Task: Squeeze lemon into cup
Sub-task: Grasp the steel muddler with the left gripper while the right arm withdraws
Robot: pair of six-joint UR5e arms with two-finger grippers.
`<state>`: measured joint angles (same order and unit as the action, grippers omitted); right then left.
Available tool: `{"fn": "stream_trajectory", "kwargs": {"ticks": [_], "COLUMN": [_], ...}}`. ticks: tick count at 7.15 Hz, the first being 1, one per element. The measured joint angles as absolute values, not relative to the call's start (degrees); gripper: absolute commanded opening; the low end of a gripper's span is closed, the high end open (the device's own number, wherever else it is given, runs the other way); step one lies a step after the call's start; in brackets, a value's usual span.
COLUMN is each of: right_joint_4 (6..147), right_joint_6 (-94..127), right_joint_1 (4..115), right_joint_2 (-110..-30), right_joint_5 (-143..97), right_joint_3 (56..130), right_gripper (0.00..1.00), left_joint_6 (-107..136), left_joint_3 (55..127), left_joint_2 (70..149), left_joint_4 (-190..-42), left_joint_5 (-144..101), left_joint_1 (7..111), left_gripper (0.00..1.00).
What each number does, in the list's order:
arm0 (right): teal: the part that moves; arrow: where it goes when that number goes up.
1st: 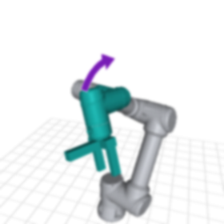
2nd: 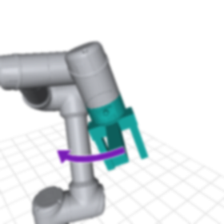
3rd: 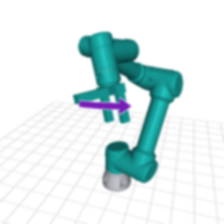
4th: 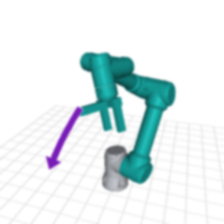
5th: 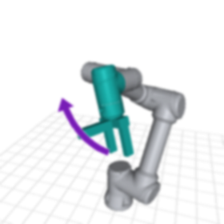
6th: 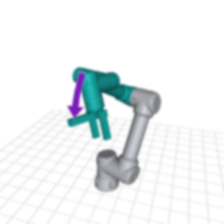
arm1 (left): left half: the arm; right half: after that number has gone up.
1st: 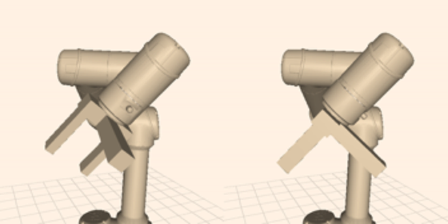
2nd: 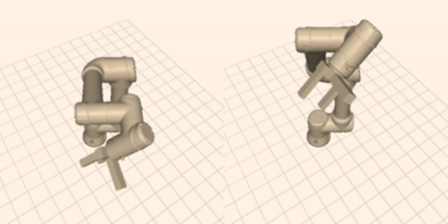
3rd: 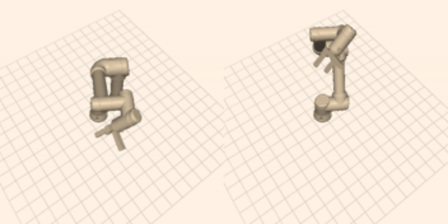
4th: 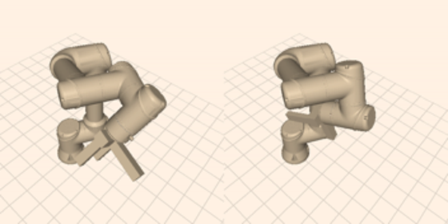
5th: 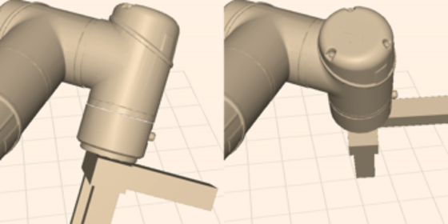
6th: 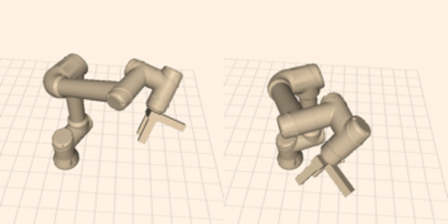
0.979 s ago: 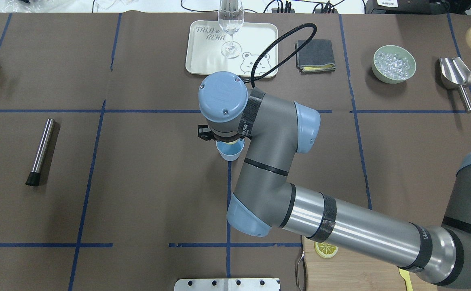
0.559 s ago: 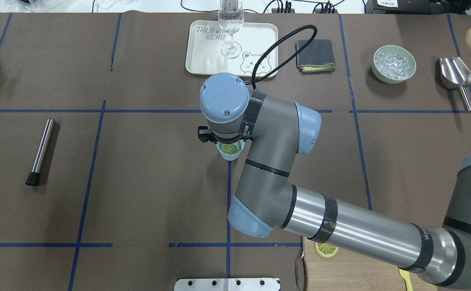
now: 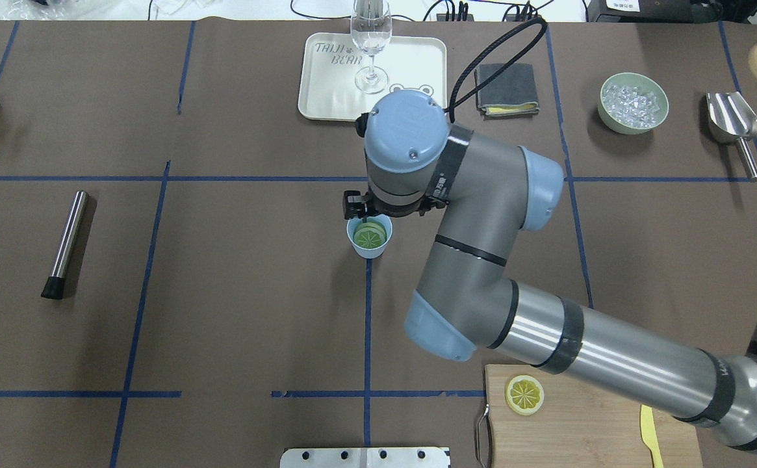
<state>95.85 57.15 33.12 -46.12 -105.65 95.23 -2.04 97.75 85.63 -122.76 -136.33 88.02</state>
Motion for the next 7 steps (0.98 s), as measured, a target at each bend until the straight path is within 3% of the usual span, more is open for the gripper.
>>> {"fn": "stream_trajectory", "kwargs": {"ticks": [2, 3, 5, 7], "right_joint_4": [95.4, 94.8, 90.3, 88.1], "right_joint_6": [44.7, 41.0, 36.6, 33.6], "right_joint_1": [41.1, 44.9, 50.8, 53.8], "right_joint_2": [-55.4, -59.8, -69.2, -74.2], "right_joint_5": [-111.1, -113.6, -119.2, -120.6], "right_joint_3": [100.5, 102.2, 105.4, 107.4], "right_gripper": [1.0, 1.0, 1.0, 1.0], "left_joint_6": [14.4, 25.4, 43.4, 52.2], "left_joint_3": [98.3, 98.8, 99.5, 98.6], "left_joint_2": [84.8, 84.7, 85.0, 85.3], "left_joint_4": [-127.6, -129.4, -130.5, -130.5], "left_joint_5": [-134.9, -131.4, -122.6, -117.2], "left_joint_1": [83.9, 79.3, 67.2, 58.8], "left_gripper": [1.0, 0.95, 0.67, 0.61]}}
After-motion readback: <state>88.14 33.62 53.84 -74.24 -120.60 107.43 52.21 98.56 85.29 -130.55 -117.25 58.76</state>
